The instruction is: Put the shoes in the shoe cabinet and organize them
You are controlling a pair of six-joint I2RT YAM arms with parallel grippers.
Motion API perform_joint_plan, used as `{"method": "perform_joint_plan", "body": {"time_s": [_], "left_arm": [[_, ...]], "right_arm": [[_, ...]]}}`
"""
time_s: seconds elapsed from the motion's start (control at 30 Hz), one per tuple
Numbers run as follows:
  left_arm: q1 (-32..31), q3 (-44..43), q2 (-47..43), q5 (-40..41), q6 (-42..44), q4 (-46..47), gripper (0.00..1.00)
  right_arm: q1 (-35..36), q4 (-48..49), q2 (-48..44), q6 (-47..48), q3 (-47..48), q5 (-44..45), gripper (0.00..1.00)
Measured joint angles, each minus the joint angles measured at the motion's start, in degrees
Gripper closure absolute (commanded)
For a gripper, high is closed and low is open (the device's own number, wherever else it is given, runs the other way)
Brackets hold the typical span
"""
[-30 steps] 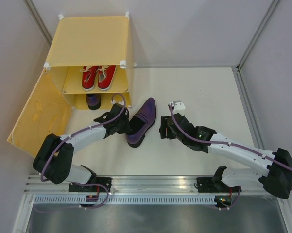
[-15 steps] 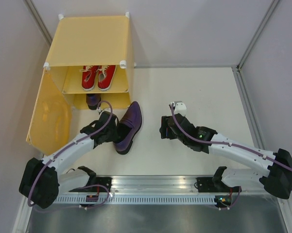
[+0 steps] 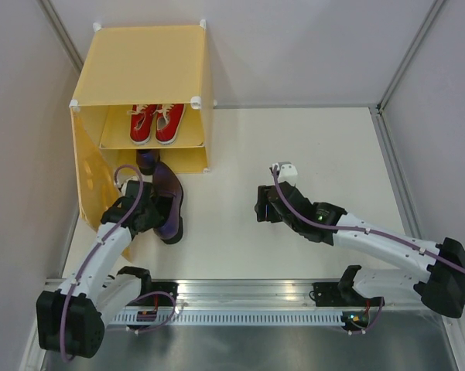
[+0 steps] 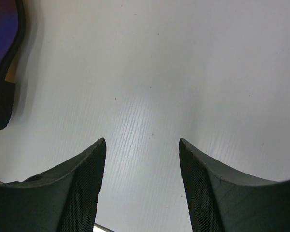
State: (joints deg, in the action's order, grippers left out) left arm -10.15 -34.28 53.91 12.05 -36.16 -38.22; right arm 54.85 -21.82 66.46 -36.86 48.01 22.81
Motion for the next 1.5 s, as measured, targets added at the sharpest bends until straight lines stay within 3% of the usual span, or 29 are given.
{"method": "perform_joint_plan", "body": {"time_s": [0.7,1.2,1.33,1.5], "left_arm": [[1.99,-7.72,5.35,-7.85,6.75,1.25,0.98],[1.95,-16.59,24.7,-2.38,8.96,14.62,0.97],[1.95,-17.75,30.12,-1.03,10.32,17.77,0.92],[1.95,-19.02,32.94,-0.59,11.47,20.74,0.74]], "right_arm": [[0.0,0.39,-0.83,0.02,-1.44,0.02,0.34],[-0.39,0.35,-2.73,0.04,-2.99,0.22,0.33],[-0.63,0.22,-3.08,0.02,-3.39,0.24,0.33],[-0.66,-0.04,-3.54,0.0,-3.65,0.24,0.33]]}}
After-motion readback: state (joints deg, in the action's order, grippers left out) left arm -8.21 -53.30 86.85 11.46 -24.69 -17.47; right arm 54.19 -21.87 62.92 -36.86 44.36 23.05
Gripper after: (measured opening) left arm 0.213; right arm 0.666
